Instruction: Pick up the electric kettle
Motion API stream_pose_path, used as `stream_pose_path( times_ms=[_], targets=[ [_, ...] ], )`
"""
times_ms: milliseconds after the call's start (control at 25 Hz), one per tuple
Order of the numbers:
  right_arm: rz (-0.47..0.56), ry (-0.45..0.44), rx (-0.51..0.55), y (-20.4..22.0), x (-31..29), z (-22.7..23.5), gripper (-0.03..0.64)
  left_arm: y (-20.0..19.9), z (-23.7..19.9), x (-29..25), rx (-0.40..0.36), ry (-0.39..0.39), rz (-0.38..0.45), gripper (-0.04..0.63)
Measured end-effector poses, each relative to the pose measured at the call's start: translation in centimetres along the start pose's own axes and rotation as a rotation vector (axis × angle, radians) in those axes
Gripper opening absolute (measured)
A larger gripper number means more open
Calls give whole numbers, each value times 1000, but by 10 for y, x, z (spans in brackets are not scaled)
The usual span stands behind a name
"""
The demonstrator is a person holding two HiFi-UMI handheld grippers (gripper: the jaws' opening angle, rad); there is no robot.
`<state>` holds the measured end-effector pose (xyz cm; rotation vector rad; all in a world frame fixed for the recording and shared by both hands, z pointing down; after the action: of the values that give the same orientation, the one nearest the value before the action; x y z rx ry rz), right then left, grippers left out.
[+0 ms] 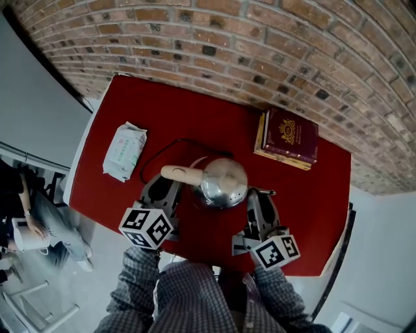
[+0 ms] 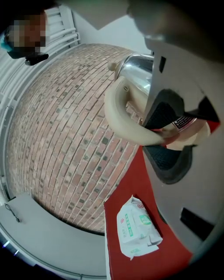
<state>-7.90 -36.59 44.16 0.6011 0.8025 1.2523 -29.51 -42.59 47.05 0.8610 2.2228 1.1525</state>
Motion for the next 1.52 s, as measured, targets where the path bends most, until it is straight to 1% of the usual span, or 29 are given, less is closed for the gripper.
stream_pose_path(
  times_ms=[120,320,600,800,1040,1160,1520],
  targets=[
    [25,-2,-2,-16,14,-1,115,-3,22,6,3,2,13,127],
    [34,-8,28,-40,41,-2,114,-3,55,16,32,-10,27,127],
    [38,-10,13,-64,79,3,114,-8,100,23,13,6,35,127],
    [38,-25,16,-77,97,6,114,-5,123,32,20,-5,46,127],
    [38,-45,42,-86,109,9,114,-5,139,33,0,-13,67,127],
    [35,-50,34,-89,112,11,114,-4,145,35,-12,-18,72,127],
    [23,-71,37,-90,116,14,114,1,150,40,3,-42,82,127]
  ],
)
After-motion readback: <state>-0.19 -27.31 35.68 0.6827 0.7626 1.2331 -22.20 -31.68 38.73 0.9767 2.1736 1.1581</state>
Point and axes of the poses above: the fingertips, and each gripper's own axes: x backward along the fingers, z to its right, y out of its underside, the point moved 1 cm from there along x, backward along the fingers, and after that the axes turned 12 degrees about y, right-handed, at the moved point
